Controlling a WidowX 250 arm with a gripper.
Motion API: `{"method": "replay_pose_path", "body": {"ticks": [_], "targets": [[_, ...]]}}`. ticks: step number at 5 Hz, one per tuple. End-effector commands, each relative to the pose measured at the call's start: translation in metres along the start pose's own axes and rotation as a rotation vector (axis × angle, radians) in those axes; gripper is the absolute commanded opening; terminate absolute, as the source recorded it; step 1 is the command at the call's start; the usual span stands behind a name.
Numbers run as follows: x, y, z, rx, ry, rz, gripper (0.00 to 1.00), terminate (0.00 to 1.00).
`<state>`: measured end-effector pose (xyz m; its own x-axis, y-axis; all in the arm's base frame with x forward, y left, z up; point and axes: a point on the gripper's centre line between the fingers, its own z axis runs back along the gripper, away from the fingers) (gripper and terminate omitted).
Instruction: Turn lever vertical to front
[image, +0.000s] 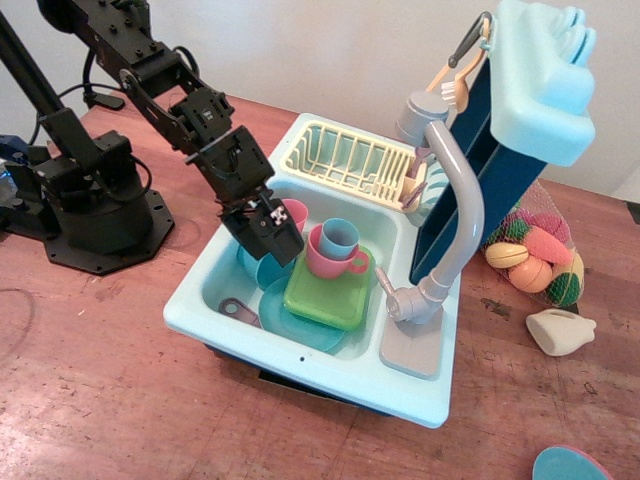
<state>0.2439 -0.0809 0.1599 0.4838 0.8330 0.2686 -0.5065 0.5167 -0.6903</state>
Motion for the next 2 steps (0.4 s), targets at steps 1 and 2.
{"method": "replay_pose_path", "body": {"ticks": [1,2], "targets": [[0.0008,-0.0042,0.0016,-0.012,0.004,-0.019,1.0,0.0],[0.0008,-0.0042,0.0016,-0.012,0.004,-0.019,1.0,1.0]]}}
